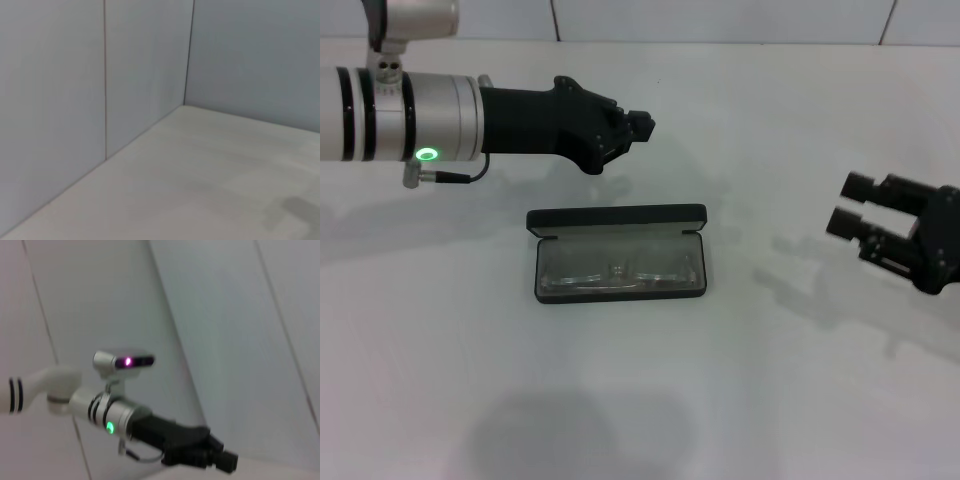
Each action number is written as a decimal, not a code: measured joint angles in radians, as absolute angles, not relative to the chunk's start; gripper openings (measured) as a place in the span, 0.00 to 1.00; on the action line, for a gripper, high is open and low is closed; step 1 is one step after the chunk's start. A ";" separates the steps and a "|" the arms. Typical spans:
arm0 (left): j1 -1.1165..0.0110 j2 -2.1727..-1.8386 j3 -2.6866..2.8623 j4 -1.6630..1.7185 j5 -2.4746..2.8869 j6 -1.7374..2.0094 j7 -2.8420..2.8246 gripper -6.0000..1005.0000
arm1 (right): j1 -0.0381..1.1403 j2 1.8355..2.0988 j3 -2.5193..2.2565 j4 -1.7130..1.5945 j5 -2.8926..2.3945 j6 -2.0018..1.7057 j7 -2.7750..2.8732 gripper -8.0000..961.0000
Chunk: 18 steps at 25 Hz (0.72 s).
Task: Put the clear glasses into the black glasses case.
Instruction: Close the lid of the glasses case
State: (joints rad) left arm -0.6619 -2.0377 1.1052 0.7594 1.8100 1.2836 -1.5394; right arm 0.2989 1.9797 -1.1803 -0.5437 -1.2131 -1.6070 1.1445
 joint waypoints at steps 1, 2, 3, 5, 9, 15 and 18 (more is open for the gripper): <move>-0.661 -2.038 1.106 0.759 1.817 1.284 -1.548 0.06 | 0.303 1.978 -1.180 -0.551 -1.233 -1.594 1.158 0.53; -0.659 -2.038 1.106 0.760 1.822 1.285 -1.558 0.06 | 0.306 1.975 -1.179 -0.567 -1.259 -1.578 1.182 0.54; -0.659 -2.037 1.107 0.760 1.823 1.286 -1.565 0.06 | 0.307 1.972 -1.180 -0.583 -1.279 -1.570 1.200 0.55; -0.662 -2.034 1.109 0.763 1.829 1.288 -1.583 0.06 | 0.303 1.967 -1.179 -0.629 -1.313 -1.565 1.232 0.58; -0.667 -2.034 1.111 0.771 1.872 1.291 -1.612 0.06 | 0.300 1.964 -1.166 -0.712 -1.363 -1.551 1.294 0.69; -0.669 -2.066 1.111 0.772 1.926 1.291 -1.625 0.06 | 0.299 1.972 -1.153 -0.742 -1.369 -1.538 1.301 0.71; -0.666 -2.076 1.111 0.772 1.933 1.290 -1.621 0.06 | 0.299 1.973 -1.153 -0.736 -1.369 -1.527 1.301 0.71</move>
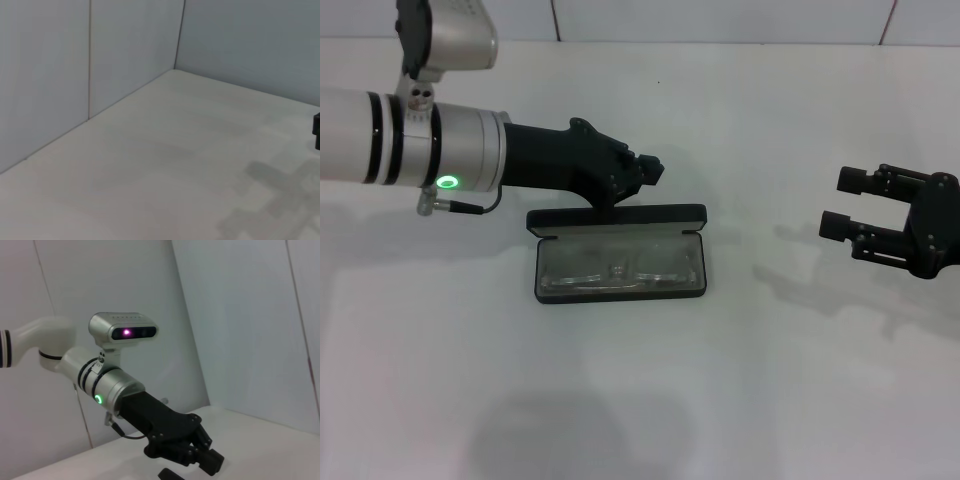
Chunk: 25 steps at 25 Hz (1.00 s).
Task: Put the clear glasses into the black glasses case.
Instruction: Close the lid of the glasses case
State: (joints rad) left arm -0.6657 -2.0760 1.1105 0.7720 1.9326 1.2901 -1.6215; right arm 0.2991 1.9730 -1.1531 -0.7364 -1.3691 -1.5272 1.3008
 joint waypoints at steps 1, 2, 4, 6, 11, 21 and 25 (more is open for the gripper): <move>-0.665 -2.078 1.110 0.772 1.938 1.289 -1.621 0.06 | 0.299 1.973 -1.153 -0.735 -1.369 -1.523 1.301 0.71; -0.663 -2.079 1.111 0.771 1.942 1.287 -1.621 0.06 | 0.299 1.974 -1.153 -0.735 -1.369 -1.520 1.301 0.71; -0.659 -2.081 1.111 0.765 1.951 1.275 -1.620 0.06 | 0.301 1.978 -1.153 -0.734 -1.370 -1.515 1.299 0.71; -0.656 -2.083 1.111 0.758 1.953 1.259 -1.616 0.05 | 0.305 1.980 -1.154 -0.734 -1.370 -1.513 1.298 0.71; -0.647 -2.086 1.110 0.735 1.947 1.237 -1.590 0.06 | 0.311 1.985 -1.159 -0.734 -1.370 -1.503 1.298 0.71; -0.639 -2.087 1.107 0.682 1.943 1.227 -1.575 0.06 | 0.317 1.987 -1.162 -0.722 -1.373 -1.492 1.298 0.71; -0.623 -2.088 1.103 0.667 1.933 1.227 -1.564 0.07 | 0.326 1.989 -1.163 -0.712 -1.382 -1.490 1.298 0.71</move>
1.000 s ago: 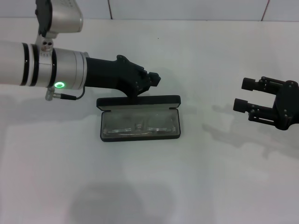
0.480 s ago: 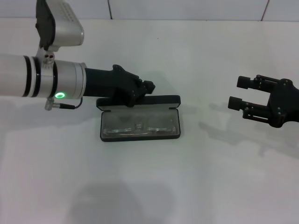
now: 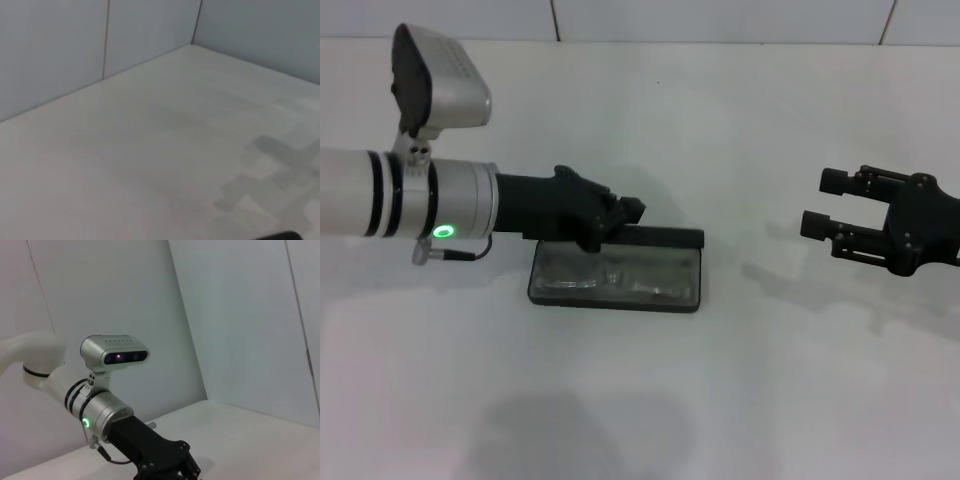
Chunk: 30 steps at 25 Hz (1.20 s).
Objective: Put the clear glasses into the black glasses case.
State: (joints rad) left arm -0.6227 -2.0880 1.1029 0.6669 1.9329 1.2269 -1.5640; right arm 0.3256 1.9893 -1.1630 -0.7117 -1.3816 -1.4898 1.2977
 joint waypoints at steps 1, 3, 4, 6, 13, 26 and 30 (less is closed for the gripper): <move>-0.616 -2.088 1.103 0.665 1.923 1.227 -1.560 0.07 | 0.328 1.989 -1.163 -0.707 -1.382 -1.489 1.298 0.71; -0.599 -2.089 1.103 0.660 1.896 1.228 -1.546 0.07 | 0.335 1.990 -1.163 -0.698 -1.382 -1.488 1.298 0.71; -0.591 -2.089 1.103 0.658 1.885 1.229 -1.539 0.07 | 0.335 1.990 -1.163 -0.698 -1.382 -1.488 1.298 0.71; -0.574 -2.088 1.103 0.656 1.863 1.230 -1.527 0.07 | 0.338 1.990 -1.163 -0.696 -1.384 -1.488 1.298 0.71; -0.539 -2.088 1.105 0.635 1.850 1.230 -1.514 0.07 | 0.348 1.990 -1.164 -0.689 -1.384 -1.480 1.298 0.71; -0.495 -2.088 1.101 0.622 1.742 1.263 -1.456 0.08 | 0.358 1.993 -1.164 -0.686 -1.393 -1.476 1.298 0.71; -0.461 -2.084 1.101 0.723 1.630 1.374 -1.455 0.09 | 0.360 1.993 -1.164 -0.686 -1.393 -1.478 1.298 0.71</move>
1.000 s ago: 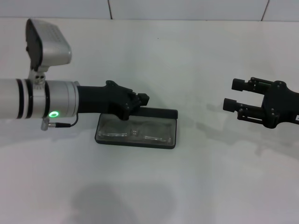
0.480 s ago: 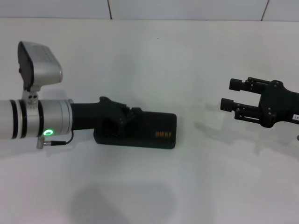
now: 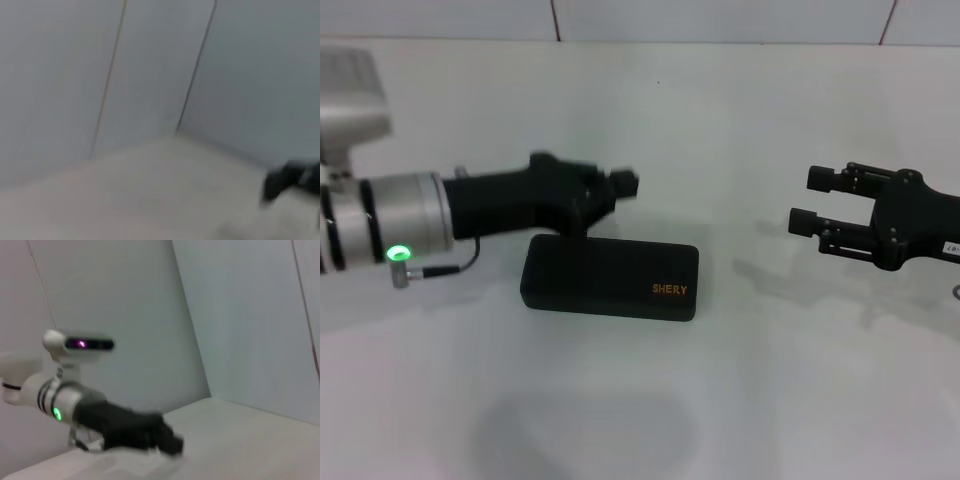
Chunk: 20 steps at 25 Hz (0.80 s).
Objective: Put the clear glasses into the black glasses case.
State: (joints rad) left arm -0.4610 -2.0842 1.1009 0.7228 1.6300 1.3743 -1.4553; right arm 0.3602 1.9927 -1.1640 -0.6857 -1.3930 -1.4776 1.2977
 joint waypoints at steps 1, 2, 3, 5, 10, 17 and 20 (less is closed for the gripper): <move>-0.453 -2.083 1.101 0.741 1.604 1.398 -1.454 0.09 | 0.361 1.993 -1.164 -0.687 -1.393 -1.480 1.298 0.71; -0.443 -2.082 1.101 0.767 1.570 1.431 -1.449 0.09 | 0.363 1.993 -1.164 -0.691 -1.393 -1.483 1.298 0.71; -0.435 -2.081 1.101 0.784 1.547 1.457 -1.440 0.09 | 0.365 1.993 -1.165 -0.696 -1.393 -1.487 1.299 0.71; -0.419 -2.079 1.100 0.810 1.503 1.509 -1.414 0.09 | 0.368 1.991 -1.166 -0.707 -1.395 -1.501 1.301 0.71; -0.372 -2.066 1.099 0.822 1.427 1.611 -1.327 0.09 | 0.401 1.970 -1.165 -0.721 -1.437 -1.581 1.320 0.71; -0.286 -2.076 1.098 0.822 1.429 1.650 -1.215 0.14 | 0.430 1.953 -1.161 -0.798 -1.535 -1.650 1.364 0.71; -0.256 -2.070 1.093 0.831 1.428 1.677 -1.189 0.20 | 0.429 1.959 -1.163 -0.848 -1.570 -1.663 1.363 0.71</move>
State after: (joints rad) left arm -0.2557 -2.0702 1.0929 0.8307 1.4282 1.6772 -1.1888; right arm 0.4289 1.9593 -1.1630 -0.8475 -1.5705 -1.6634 1.3633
